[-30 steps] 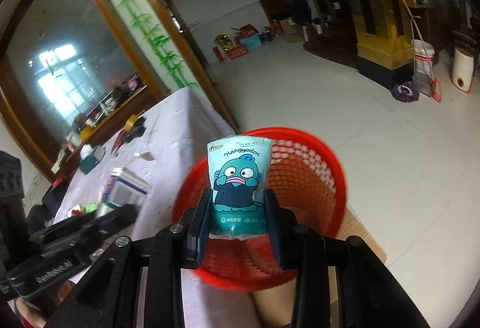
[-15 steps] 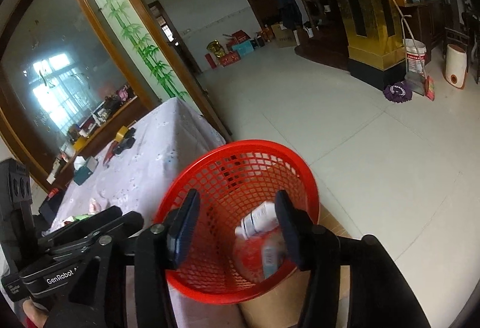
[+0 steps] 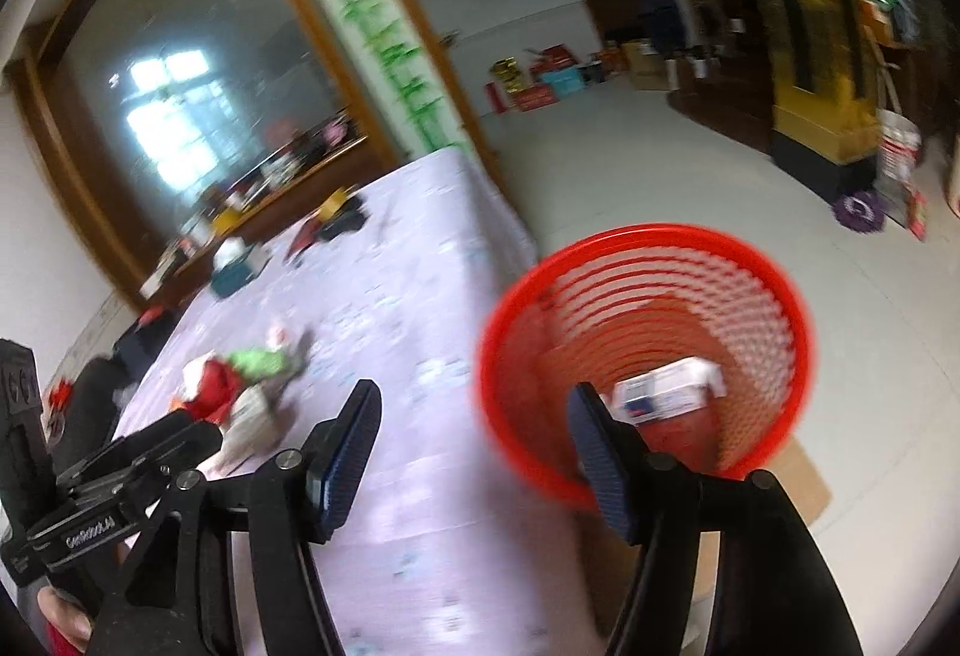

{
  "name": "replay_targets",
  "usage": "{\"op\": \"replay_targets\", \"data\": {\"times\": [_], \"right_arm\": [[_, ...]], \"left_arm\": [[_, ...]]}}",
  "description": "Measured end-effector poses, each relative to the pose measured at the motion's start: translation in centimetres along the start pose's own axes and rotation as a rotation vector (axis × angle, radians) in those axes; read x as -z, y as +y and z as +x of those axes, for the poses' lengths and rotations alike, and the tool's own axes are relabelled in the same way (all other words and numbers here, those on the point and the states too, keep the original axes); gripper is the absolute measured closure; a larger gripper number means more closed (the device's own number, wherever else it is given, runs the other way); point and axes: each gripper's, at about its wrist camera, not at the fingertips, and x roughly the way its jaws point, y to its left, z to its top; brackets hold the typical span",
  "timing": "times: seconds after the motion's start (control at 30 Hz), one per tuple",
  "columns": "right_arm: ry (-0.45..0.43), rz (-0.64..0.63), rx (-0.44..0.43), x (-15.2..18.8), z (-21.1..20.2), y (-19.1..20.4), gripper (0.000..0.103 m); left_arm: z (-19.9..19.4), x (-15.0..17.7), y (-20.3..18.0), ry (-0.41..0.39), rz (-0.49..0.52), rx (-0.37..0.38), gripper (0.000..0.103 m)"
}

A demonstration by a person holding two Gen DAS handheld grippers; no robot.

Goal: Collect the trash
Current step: 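Withdraw both tools from the wastebasket back toward the table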

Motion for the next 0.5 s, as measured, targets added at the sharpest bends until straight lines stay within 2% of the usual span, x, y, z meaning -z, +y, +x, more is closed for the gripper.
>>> {"op": "replay_targets", "data": {"times": [0.17,0.33,0.5], "right_arm": [[0.056,-0.084,-0.05,1.4,1.9,4.6,0.031],[0.096,-0.146,-0.076,2.6,3.2,7.7,0.031],[0.121,-0.177,-0.094,3.5,3.9,9.5,0.03]], "left_arm": [[-2.5,1.7,6.5,-0.015,-0.086,-0.071,0.029],[-4.6,3.6,13.2,-0.042,-0.163,-0.214,0.022],[-4.0,3.9,18.2,-0.012,-0.232,-0.299,0.019]]}}
